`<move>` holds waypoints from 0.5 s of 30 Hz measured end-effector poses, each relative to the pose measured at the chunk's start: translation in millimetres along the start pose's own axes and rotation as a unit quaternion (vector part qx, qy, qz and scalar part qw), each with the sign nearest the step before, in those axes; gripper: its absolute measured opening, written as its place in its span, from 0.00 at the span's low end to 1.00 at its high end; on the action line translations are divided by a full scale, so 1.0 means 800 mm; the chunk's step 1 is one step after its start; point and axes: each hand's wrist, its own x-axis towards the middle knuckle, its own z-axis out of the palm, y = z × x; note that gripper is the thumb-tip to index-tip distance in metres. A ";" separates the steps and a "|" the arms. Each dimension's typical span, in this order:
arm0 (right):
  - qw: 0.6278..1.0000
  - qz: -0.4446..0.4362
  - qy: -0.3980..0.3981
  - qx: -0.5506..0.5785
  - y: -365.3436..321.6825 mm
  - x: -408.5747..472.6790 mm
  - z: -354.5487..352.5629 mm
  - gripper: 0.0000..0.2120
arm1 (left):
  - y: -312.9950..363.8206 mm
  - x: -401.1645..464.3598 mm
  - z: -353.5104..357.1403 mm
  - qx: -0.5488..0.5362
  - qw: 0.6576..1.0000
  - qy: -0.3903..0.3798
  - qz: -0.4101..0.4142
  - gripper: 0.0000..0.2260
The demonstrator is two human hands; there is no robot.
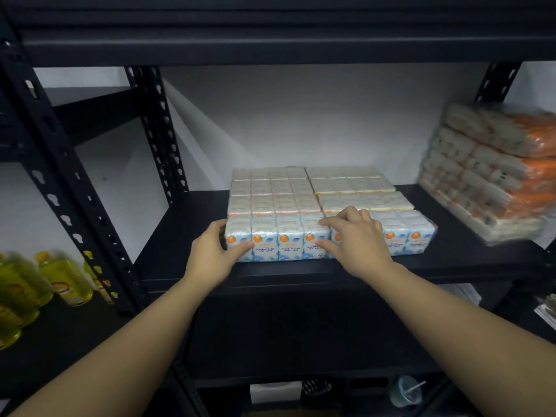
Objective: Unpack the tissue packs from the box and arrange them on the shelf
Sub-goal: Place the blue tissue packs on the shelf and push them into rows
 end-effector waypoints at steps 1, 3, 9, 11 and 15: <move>1.000 0.001 0.000 -0.001 -0.001 0.001 0.000 0.23 | 0.000 0.000 0.001 0.001 1.000 0.002 -0.001 0.31; 1.000 0.005 -0.002 -0.006 -0.001 0.003 0.000 0.24 | 0.002 -0.001 0.004 0.002 1.000 0.008 -0.002 0.30; 1.000 -0.015 -0.026 -0.006 0.017 0.004 -0.013 0.38 | 0.010 0.004 0.004 -0.028 0.999 -0.033 -0.022 0.39; 0.999 -0.016 -0.037 -0.012 0.035 0.006 -0.020 0.42 | 0.014 0.010 0.001 -0.026 0.998 -0.051 -0.020 0.43; 0.994 -0.010 -0.084 -0.066 0.065 0.014 -0.027 0.46 | 0.017 0.020 0.001 -0.015 0.998 -0.064 -0.012 0.38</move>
